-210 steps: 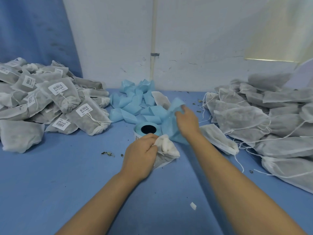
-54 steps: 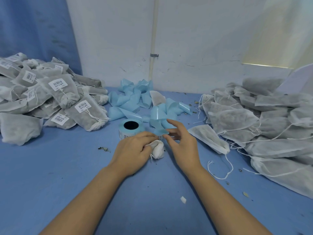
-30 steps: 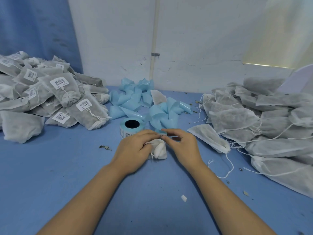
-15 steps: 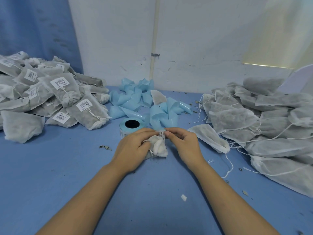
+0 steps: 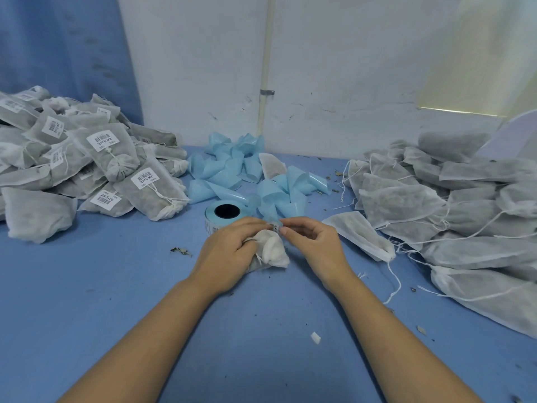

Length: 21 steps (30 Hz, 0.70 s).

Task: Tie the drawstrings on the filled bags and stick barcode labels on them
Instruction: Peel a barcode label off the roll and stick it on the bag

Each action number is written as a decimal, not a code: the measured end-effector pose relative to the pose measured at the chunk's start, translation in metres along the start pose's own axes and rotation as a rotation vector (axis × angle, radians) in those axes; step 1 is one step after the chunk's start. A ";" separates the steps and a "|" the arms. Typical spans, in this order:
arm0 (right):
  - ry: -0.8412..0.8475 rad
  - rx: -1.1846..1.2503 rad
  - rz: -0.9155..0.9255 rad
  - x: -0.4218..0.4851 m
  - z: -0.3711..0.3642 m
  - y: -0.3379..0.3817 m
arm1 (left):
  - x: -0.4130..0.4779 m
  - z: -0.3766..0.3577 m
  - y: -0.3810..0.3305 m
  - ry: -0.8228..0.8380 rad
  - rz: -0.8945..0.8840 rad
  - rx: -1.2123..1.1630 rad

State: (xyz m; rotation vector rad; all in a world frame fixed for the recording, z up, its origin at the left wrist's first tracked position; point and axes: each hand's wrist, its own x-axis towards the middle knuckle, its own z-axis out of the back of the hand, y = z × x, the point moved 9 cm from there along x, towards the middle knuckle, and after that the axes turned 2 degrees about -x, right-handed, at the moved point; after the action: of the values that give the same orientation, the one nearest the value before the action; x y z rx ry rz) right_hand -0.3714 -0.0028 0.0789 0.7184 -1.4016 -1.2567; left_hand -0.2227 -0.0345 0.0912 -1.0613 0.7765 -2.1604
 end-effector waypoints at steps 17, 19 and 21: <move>-0.008 0.023 -0.022 0.001 0.001 -0.001 | 0.000 -0.002 0.000 0.010 -0.013 -0.014; -0.018 0.021 -0.024 0.001 0.002 -0.002 | -0.001 -0.002 -0.001 0.016 -0.013 -0.012; -0.030 0.019 -0.025 0.002 0.004 -0.002 | -0.001 -0.002 -0.003 0.021 -0.016 -0.004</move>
State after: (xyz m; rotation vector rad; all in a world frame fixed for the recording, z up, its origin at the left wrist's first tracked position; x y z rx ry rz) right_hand -0.3756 -0.0039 0.0778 0.7352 -1.4343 -1.2797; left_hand -0.2250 -0.0315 0.0917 -1.0515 0.7852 -2.1872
